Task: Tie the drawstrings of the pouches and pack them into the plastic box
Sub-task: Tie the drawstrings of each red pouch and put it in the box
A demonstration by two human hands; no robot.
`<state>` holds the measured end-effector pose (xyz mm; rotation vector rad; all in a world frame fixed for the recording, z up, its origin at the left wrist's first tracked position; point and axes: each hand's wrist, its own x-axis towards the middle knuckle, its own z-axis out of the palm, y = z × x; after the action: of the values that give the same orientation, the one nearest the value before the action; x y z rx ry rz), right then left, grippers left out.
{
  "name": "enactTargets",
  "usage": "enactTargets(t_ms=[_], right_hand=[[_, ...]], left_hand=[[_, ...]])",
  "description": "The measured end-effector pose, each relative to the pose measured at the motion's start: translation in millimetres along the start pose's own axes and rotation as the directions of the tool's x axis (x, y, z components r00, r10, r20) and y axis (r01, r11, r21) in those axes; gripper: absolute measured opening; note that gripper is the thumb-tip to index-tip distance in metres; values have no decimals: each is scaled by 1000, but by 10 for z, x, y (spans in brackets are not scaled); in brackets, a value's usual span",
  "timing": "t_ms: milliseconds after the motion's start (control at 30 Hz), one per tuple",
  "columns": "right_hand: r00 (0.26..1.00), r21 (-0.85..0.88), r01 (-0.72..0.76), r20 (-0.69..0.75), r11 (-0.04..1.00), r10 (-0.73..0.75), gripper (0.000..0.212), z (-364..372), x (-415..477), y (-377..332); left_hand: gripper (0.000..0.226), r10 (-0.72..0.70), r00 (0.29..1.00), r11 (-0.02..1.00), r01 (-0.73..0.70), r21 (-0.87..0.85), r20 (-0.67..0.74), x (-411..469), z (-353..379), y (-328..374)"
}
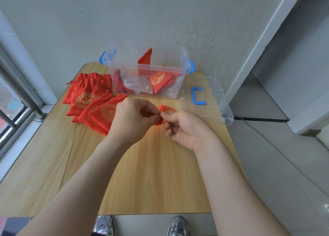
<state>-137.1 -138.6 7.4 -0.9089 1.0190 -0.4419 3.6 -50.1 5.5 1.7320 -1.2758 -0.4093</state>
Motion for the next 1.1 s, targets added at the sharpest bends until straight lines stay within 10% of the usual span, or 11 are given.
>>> enactTargets(t_ms=[367,733,1100], right_hand=[[985,-121,103,-127,987,-118,9,40,-21,-15],[952,-310,176,-188,934,-242,5,49,-37,-7],[968,-372,205,-58,905,-243,5,72,-39,36]], left_hand=[[9,69,995,991,-76,111,66,10,3,-34],[42,-189,982,982,189,-5,32,8,-23,6],[24,-15,998,994,8,110,62,52,112,-90]])
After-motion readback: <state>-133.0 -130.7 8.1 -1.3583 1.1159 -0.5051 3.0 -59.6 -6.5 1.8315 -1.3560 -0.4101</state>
